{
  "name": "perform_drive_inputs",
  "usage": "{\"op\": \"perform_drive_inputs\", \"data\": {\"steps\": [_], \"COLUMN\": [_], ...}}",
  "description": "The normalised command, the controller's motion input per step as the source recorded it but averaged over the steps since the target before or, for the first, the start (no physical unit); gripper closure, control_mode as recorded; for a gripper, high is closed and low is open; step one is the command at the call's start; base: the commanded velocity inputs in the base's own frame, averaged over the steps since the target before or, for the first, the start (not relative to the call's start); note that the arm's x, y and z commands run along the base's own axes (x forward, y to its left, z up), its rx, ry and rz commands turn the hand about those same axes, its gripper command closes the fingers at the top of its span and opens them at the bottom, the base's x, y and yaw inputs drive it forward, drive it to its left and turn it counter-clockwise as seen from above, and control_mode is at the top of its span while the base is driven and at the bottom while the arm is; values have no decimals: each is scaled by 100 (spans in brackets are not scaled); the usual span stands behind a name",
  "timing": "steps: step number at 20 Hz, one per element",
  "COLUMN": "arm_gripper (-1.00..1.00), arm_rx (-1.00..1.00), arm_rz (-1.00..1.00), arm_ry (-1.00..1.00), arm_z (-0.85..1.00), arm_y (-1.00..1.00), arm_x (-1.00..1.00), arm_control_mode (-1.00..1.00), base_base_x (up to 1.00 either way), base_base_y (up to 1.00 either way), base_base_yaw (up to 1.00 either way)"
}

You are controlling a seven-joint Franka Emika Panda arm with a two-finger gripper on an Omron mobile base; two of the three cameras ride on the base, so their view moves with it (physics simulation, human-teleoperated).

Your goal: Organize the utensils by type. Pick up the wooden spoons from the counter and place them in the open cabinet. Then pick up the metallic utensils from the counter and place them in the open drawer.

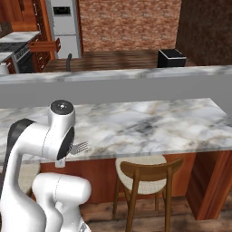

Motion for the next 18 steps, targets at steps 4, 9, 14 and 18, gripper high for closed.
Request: {"op": "perform_drive_inputs", "data": {"steps": [4, 9, 14, 18], "arm_gripper": [100, 100, 100, 100], "arm_rx": [-1, 0, 0, 0], "arm_rz": [7, 5, 1, 0], "arm_ry": [0, 0, 0, 0], "arm_z": [-22, -19, -3, 0], "arm_y": [36, 6, 0, 0], "arm_x": [0, 0, 0, 0], "arm_control_mode": [-100, -100, 100, 100], "base_base_x": [0, 0, -6, -34], "base_base_y": [0, 0, 0, -9], "base_base_yaw": [0, 0, 3, 2]}}
